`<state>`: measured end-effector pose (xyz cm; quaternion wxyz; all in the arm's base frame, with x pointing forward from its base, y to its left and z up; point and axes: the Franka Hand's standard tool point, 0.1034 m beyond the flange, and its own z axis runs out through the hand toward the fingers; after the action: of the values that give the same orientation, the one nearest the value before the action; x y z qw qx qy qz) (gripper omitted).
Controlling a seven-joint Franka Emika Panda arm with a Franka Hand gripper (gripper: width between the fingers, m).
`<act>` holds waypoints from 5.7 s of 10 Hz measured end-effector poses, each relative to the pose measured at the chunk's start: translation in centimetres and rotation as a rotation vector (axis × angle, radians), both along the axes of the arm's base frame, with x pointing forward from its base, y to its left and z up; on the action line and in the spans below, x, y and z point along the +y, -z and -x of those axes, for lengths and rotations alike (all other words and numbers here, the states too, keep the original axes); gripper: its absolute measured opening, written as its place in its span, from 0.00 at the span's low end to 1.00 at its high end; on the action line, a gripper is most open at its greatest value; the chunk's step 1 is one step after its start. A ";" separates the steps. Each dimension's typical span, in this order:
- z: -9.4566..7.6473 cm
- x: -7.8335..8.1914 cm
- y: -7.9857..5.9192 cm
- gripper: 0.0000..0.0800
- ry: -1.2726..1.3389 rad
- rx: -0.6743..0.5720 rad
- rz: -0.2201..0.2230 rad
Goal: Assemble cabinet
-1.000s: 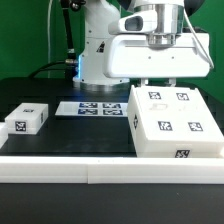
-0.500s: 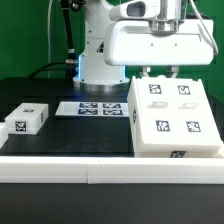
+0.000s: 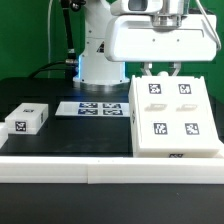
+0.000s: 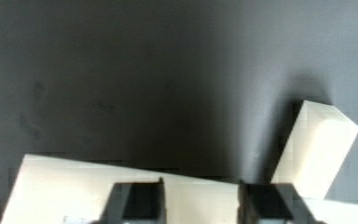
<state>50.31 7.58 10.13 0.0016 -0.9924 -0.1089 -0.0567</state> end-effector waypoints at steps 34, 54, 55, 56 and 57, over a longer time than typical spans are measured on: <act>1.5 -3.1 -1.4 1.00 0.144 0.072 0.016; 9.0 -26.1 6.2 1.00 0.042 0.158 0.054; 9.2 -26.2 6.7 1.00 0.042 0.161 0.058; 9.4 -26.0 7.1 1.00 0.045 0.169 0.057; 9.3 -25.7 7.2 1.00 0.042 0.172 0.057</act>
Offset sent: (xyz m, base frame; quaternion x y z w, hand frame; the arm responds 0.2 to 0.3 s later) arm 0.0163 -0.0095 0.0161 0.0047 -0.0431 -0.0180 0.9989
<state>40.98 -18.10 2.93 -0.0184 -0.9954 -0.0889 0.0316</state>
